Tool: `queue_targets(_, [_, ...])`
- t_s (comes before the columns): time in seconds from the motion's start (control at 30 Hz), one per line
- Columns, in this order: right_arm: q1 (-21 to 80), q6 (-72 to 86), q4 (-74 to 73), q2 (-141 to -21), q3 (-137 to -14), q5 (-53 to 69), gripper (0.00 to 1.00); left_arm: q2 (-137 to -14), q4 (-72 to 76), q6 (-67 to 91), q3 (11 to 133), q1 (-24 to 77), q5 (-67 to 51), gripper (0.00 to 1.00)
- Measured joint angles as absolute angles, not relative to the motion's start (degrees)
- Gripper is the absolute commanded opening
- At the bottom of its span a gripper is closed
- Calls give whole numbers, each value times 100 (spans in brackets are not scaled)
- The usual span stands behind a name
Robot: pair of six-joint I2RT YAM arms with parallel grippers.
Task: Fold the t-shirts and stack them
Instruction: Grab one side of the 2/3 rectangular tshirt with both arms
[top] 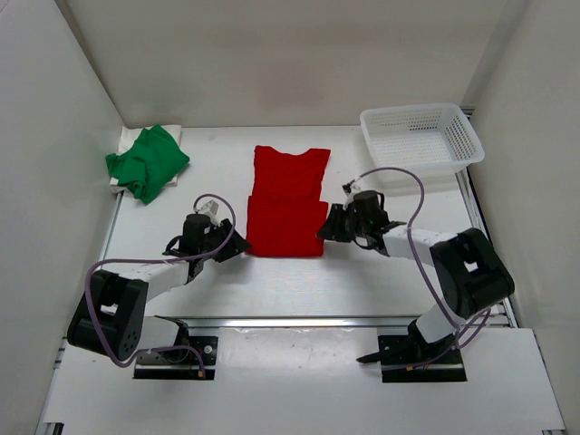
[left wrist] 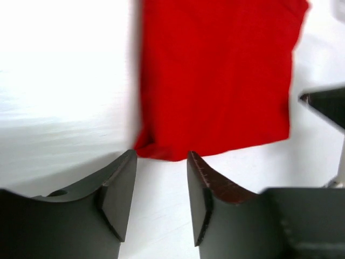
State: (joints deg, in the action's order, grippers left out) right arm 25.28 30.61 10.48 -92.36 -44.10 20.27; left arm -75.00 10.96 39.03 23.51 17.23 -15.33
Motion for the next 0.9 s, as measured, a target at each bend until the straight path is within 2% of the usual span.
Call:
queue_targets(0.03, [2504, 3151, 1140, -9098, -4112, 2029, 42, -7502, 1063, 3889, 2314, 1660, -1529, 56])
queue_targets(0.13, [2473, 3347, 1306, -8781, -3448, 2056, 51, -7559, 1000, 3872, 2239, 1584, -1481, 59])
queue_targets(0.27, [2473, 3503, 1586, -8757, -3173, 2171, 50, -7765, 1194, 3885, 2246, 1632, -1476, 57])
queue_targets(0.33, [2473, 3616, 1815, -8823, -3089, 2259, 40, -7999, 1315, 3874, 2375, 1712, -1481, 48])
queue_targets(0.53, [2502, 3970, 2270, -9004, -2912, 2626, 39, -8517, 1686, 3938, 2558, 1933, -1496, 30])
queue_targets(0.57, [2517, 4012, 2303, -9008, -2897, 2659, 34, -8536, 1699, 3948, 2558, 1940, -1487, 28])
queue_targets(0.6, [2532, 4036, 2331, -9024, -2880, 2698, 24, -8543, 1702, 3959, 2558, 1951, -1468, 23])
queue_targets(0.67, [2550, 4080, 2392, -9098, -2860, 2722, 10, -8541, 1675, 3972, 2556, 1970, -1426, 16])
queue_targets(0.73, [2541, 4123, 2403, -9181, -2860, 2720, 1, -8519, 1653, 3988, 2554, 1973, -1413, 10])
queue_targets(0.83, [2534, 4160, 2408, -9194, -2849, 2707, 1, -8396, 1503, 3966, 2523, 1973, -1387, 1])
queue_targets(0.9, [2547, 4147, 2405, -9137, -2799, 2672, 0, -8256, 1330, 3913, 2491, 1981, -1376, 0])
